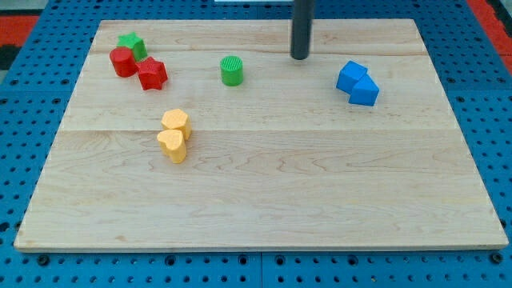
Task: Push the blue cube diagonal to top left of the blue triangle
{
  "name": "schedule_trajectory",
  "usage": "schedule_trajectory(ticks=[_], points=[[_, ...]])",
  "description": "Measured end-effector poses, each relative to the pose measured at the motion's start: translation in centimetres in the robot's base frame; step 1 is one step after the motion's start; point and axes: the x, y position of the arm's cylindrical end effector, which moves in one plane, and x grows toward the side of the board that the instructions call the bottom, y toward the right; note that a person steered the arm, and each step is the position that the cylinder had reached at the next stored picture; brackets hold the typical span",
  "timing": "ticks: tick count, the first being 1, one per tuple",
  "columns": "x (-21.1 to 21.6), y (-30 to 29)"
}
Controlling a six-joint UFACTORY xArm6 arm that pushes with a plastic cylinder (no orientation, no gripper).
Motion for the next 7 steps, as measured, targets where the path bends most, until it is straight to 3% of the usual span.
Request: schedule_trajectory(ticks=[2, 3, 7], points=[[7.7, 1.5], [8.5, 5.0], [4.9, 8.3]])
